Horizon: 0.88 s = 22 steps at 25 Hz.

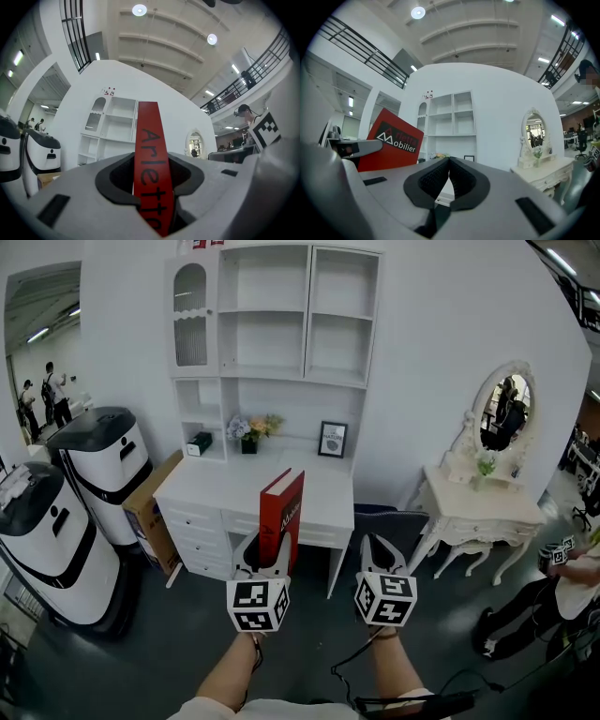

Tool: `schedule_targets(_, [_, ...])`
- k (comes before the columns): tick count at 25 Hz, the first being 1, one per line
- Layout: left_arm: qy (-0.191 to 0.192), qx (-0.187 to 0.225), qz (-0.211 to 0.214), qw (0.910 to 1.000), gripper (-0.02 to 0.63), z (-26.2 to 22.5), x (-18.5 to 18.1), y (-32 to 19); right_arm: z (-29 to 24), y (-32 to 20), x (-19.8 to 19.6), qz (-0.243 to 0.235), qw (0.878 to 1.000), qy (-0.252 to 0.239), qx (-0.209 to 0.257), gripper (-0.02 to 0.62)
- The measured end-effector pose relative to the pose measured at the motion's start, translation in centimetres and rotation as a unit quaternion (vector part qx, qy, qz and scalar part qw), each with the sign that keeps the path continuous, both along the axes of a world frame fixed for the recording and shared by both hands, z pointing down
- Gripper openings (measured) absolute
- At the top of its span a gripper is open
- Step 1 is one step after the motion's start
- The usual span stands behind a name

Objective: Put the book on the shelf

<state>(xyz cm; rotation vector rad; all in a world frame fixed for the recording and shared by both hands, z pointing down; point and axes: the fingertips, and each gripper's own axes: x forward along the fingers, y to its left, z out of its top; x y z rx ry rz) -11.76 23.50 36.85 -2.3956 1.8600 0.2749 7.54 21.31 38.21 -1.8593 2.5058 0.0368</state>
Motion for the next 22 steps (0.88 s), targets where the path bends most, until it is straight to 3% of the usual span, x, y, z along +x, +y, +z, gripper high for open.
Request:
schedule_targets(11, [0.017, -0.01, -0.005, 0.9998, 0.17, 0.1, -2.3, -5.1, 0.5, -5.4, -1.6, -0.003, 1.0, 0.014, -0.016, 0.021])
schedule_targets(22, [0.012, -0.003, -0.007, 0.9999, 0.172, -0.4, -0.9, -14.6, -0.4, -15.4, -0.3, -0.004, 1.0, 0.017, -0.011, 0.021])
